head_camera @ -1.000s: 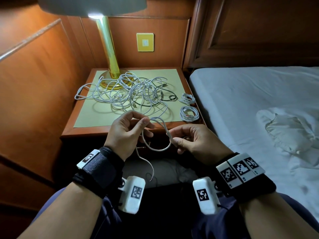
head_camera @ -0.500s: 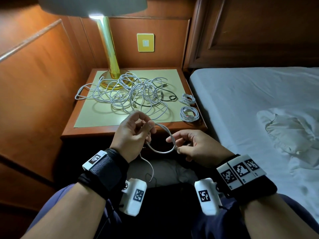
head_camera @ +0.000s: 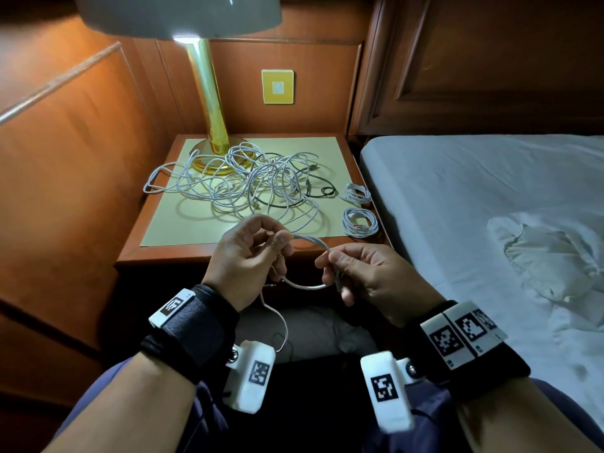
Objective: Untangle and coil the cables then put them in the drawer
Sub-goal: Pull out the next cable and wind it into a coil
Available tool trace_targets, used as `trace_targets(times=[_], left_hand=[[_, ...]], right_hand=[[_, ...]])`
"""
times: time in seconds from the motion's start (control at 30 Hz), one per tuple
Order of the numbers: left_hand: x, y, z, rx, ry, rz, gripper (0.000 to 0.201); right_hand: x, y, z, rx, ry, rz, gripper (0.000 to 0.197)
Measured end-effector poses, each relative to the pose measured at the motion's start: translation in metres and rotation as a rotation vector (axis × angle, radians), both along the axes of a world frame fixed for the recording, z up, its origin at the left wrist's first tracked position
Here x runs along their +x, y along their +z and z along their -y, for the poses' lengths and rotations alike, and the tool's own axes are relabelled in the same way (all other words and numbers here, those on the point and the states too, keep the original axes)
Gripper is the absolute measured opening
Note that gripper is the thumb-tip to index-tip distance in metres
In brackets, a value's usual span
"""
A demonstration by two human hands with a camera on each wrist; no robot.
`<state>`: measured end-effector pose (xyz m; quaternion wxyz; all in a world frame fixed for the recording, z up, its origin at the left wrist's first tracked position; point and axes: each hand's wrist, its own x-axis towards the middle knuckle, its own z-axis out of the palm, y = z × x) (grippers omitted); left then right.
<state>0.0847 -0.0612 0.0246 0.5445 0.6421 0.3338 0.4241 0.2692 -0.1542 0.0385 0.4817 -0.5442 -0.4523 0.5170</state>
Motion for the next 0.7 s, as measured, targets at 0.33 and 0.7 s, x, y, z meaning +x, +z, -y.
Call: trace_targets(times=[0.33,0.7], left_hand=[[0.001,0.002,0.001,-0.09,-0.024,-0.047,0.011],[-0.041,-0.003,-0.032,0.171,0.376,-0.467,0.007]], right_hand=[[0.003,0.004,0.001,-0.03,-0.05,-0.058,0.026],[0.044,0.014,0.0,0.092,-0.559,-0.47,0.022]])
